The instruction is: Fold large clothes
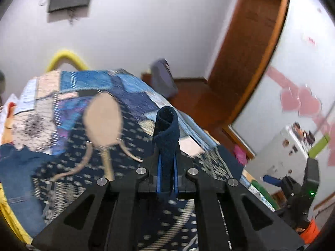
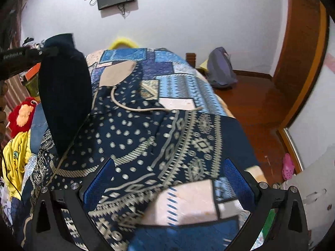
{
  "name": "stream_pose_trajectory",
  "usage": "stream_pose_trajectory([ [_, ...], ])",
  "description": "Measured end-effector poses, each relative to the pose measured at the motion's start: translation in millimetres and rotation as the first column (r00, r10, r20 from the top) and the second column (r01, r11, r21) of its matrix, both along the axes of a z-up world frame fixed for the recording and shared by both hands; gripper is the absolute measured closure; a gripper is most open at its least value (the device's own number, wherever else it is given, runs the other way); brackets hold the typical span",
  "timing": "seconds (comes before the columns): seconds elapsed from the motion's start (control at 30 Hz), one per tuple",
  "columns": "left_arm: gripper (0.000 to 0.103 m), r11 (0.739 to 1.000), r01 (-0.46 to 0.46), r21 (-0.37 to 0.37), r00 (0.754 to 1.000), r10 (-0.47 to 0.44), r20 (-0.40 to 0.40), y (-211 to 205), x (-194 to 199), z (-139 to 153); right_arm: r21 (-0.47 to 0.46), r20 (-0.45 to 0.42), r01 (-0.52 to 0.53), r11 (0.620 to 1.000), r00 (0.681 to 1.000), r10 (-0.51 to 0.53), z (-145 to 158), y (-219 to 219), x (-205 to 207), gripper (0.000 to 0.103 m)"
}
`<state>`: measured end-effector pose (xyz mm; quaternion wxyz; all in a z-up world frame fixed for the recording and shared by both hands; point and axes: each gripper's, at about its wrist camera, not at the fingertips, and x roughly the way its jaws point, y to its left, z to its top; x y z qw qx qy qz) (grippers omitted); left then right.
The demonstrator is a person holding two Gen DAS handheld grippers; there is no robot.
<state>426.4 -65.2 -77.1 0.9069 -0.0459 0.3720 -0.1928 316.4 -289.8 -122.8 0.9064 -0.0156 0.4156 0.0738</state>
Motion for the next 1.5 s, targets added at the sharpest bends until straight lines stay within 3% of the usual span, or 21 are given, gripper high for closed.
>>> stream_pose_trajectory([
  [0.13,0.095,0.998,0.043,0.048,0.998,-0.040,-0.057,-48.6,1.8,-37.6,0.002,-0.010,0.035,0.999,0.999,-0.035,0.4,-22.6,-11.4,0.000],
  [0.3,0.095,0.992,0.107,0.066,0.974,-0.092,-0.206,-98.7,1.7,-98.0,0.004,-0.037,0.076,0.997,0.996,-0.076,-5.8,-45.8,-23.9,0.000],
  [0.37,0.095,0.986,0.126,0.109,0.964,-0.095,-0.248,-115.0,0.1,-117.8,-0.002,-0.053,0.092,0.996,0.994,-0.092,-10.6,-55.1,-28.3,0.000],
  [0.53,0.093,0.955,0.195,0.223,0.951,-0.129,-0.281,-137.0,-11.9,-137.0,-0.007,-0.083,0.125,0.992,0.989,-0.126,-17.6,-73.3,-37.0,0.000],
  [0.6,0.081,0.952,0.221,0.213,0.946,-0.156,-0.285,-138.5,-18.8,-132.0,0.000,-0.081,0.135,0.991,0.988,-0.134,-16.1,-79.3,-39.8,0.000],
  [0.7,0.063,0.960,0.260,0.106,0.930,-0.220,-0.295,-129.1,-26.7,-116.2,0.003,-0.073,0.162,0.987,0.984,-0.161,-11.9,-90.8,-41.2,0.000],
  [0.8,0.054,0.965,0.255,0.056,0.939,-0.233,-0.255,-111.5,-35.0,-91.5,0.021,-0.075,0.182,0.983,0.981,-0.180,-8.2,-100.2,-38.4,0.000],
  [0.87,0.048,0.970,0.234,0.071,0.953,-0.215,-0.212,-98.1,-37.6,-77.5,0.049,-0.079,0.195,0.980,0.979,-0.190,-6.4,-108.8,-33.4,0.000],
  [1.03,0.038,0.971,0.107,0.216,0.991,-0.087,-0.100,-50.9,-34.4,-62.7,0.140,-0.130,0.236,0.962,0.967,-0.218,-16.2,-129.1,-6.2,0.000],
  [1.23,0.038,0.941,-0.031,0.336,0.994,0.065,-0.089,10.7,-19.1,-93.3,0.252,-0.266,0.326,0.911,0.929,-0.259,-63.0,-151.7,44.3,0.001],
  [1.4,0.038,0.930,-0.094,0.355,0.977,0.155,-0.147,52.7,-7.0,-131.1,0.390,-0.398,0.430,0.814,0.876,-0.272,-111.3,-171.8,74.2,0.022],
  [1.5,0.038,0.933,-0.122,0.337,0.966,0.190,-0.176,70.0,-4.0,-146.3,0.440,-0.434,0.482,0.758,0.853,-0.290,-132.9,-181.6,86.0,0.027],
])
